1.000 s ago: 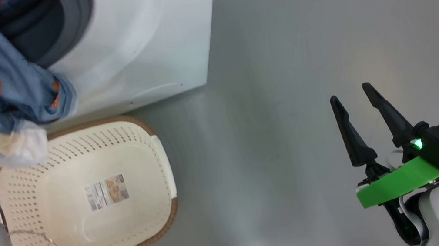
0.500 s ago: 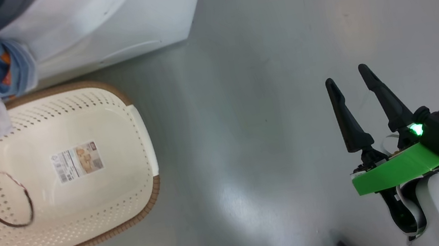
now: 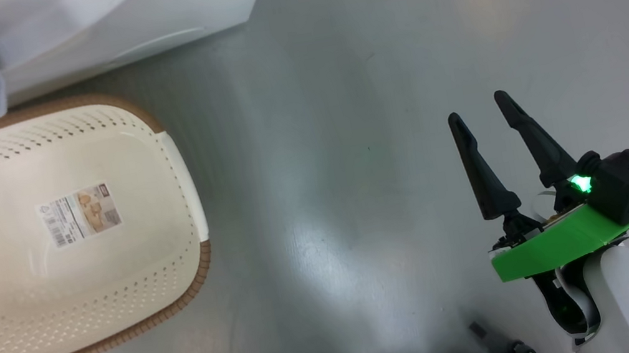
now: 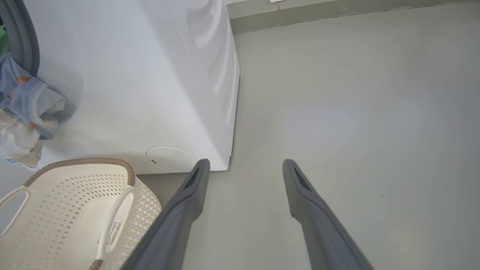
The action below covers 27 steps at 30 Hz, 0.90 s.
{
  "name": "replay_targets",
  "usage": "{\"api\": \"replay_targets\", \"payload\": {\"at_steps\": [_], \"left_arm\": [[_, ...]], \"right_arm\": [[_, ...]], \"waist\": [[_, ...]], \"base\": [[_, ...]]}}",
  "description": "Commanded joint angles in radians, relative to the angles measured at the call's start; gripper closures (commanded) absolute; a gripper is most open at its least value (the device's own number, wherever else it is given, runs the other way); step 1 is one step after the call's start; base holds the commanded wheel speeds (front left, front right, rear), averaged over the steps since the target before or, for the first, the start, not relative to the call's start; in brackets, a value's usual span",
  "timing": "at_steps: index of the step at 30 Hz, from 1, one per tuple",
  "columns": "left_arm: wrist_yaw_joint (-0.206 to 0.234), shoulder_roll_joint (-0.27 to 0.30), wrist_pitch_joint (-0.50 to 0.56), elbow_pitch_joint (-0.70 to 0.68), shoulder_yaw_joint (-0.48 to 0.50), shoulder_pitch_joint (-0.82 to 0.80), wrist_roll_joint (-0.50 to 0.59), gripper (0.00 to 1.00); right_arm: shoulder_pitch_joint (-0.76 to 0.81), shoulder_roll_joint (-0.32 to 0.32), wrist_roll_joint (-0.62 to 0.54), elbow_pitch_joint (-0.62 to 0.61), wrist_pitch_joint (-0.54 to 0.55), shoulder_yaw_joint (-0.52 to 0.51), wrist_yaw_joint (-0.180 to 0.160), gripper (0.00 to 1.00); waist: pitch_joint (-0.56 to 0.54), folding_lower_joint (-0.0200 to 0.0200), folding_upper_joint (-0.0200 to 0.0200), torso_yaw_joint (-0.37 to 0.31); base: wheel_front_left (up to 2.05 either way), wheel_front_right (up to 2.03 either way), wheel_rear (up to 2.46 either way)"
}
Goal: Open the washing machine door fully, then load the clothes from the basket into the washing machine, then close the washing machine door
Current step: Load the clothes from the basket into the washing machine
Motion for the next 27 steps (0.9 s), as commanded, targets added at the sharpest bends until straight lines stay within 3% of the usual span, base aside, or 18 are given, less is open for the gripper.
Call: {"api": "replay_targets", "payload": {"at_steps": [1,6,11,19,24,26,27], "left_arm": [[-0.003,0.057,-0.007,-0.019,-0.007,-0.031,-0.011,1.00],[-0.003,0.082,-0.111,-0.041,-0.041,-0.100,-0.015,1.00],[-0.003,0.097,-0.142,-0.075,-0.054,-0.139,0.012,1.00],[0.001,0.104,-0.146,-0.369,0.007,-0.103,0.071,1.00],[0.000,0.093,-0.146,-0.317,0.027,-0.054,0.075,1.00],[0.000,0.090,-0.146,-0.274,0.033,-0.053,0.076,0.00],[0.003,0.090,-0.146,-0.256,0.036,-0.053,0.079,0.00]], "right_arm": [[0.017,-0.001,0.008,-0.023,-0.005,0.023,0.002,0.00],[0.021,-0.001,0.014,-0.029,-0.005,0.030,0.002,0.00],[0.020,-0.001,0.022,-0.030,-0.005,0.039,0.002,0.00],[0.002,-0.001,0.037,-0.030,-0.005,0.052,0.002,0.00],[-0.006,-0.001,0.044,-0.020,-0.005,0.052,0.002,0.00],[-0.008,-0.001,0.044,-0.017,-0.005,0.052,0.002,0.00],[-0.009,-0.001,0.045,-0.015,-0.005,0.052,0.002,0.00]], "waist": [[0.020,-0.0001,-0.0001,-0.007],[0.050,-0.0001,-0.0001,-0.012],[0.065,-0.0001,-0.0001,-0.018],[0.088,-0.0001,-0.0001,-0.030],[0.081,-0.0001,-0.0001,-0.030],[0.078,-0.0001,-0.0001,-0.028],[0.076,-0.0001,-0.0001,-0.028]], "base": [[0.00,0.00,0.00],[0.00,0.00,0.00],[0.00,0.00,0.00],[0.00,0.00,0.00],[0.00,0.00,0.00],[0.00,0.00,0.00],[0.00,0.00,0.00]]}}
